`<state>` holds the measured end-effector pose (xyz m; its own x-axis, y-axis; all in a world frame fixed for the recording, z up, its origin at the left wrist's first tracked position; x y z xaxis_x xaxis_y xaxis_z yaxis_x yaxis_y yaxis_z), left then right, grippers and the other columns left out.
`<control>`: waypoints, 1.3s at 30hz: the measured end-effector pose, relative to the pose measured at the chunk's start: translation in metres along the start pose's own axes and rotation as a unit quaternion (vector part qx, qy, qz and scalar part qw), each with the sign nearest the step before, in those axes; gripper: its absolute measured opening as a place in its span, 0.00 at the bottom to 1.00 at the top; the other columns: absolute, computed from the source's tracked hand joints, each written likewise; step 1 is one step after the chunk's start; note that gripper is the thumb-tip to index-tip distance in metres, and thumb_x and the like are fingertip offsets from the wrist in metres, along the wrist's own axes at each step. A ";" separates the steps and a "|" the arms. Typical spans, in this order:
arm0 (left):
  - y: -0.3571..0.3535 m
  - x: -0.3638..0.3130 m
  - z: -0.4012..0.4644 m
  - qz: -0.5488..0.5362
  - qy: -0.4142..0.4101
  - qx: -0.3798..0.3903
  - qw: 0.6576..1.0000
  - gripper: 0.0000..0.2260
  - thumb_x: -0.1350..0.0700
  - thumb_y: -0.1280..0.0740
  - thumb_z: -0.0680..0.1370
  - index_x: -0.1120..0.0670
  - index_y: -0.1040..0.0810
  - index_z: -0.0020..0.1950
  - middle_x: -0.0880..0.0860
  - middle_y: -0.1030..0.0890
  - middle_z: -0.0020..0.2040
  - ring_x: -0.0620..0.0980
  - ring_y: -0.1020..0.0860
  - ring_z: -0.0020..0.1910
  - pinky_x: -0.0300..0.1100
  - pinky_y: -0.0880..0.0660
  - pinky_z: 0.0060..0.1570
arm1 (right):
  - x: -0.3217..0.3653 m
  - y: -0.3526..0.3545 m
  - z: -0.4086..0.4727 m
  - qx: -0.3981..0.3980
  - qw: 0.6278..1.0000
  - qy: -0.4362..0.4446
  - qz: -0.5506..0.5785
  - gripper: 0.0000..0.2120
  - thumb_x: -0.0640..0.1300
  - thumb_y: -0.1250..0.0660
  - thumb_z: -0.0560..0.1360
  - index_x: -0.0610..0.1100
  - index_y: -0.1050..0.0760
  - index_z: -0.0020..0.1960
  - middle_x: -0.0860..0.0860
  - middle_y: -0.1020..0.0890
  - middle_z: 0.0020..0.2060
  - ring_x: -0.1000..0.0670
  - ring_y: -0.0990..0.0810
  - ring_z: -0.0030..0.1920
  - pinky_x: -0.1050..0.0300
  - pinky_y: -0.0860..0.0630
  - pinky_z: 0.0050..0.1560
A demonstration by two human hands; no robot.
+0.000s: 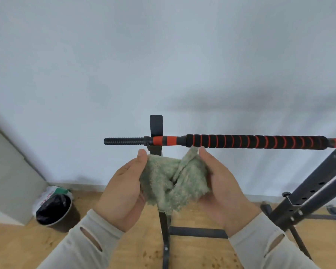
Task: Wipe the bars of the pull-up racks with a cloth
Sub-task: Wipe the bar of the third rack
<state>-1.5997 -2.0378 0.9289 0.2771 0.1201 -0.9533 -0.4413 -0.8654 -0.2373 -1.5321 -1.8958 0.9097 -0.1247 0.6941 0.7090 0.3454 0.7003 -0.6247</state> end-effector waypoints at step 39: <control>0.110 -0.091 -0.019 0.159 -0.222 -0.218 0.937 0.20 0.44 0.40 0.84 0.57 0.17 0.47 0.58 0.17 0.41 0.55 0.20 0.40 0.42 0.21 0.38 | 0.054 -0.068 0.011 -0.021 0.935 0.193 -0.298 0.09 0.35 0.29 0.77 0.47 0.17 0.53 0.53 0.13 0.41 0.56 0.15 0.40 0.64 0.21 0.41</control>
<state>-1.6566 -2.1529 0.9929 -0.2351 -0.0712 -0.9694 -0.0231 -0.9966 0.0788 -1.5731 -1.9044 0.9868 0.0355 0.0663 0.9972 0.3585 0.9306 -0.0746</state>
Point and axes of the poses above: each hand's wrist, its own z-axis towards the middle knuckle, its own y-axis out of the back of the hand, x = y × z, the point moved 8 cm from there along z, towards the middle knuckle
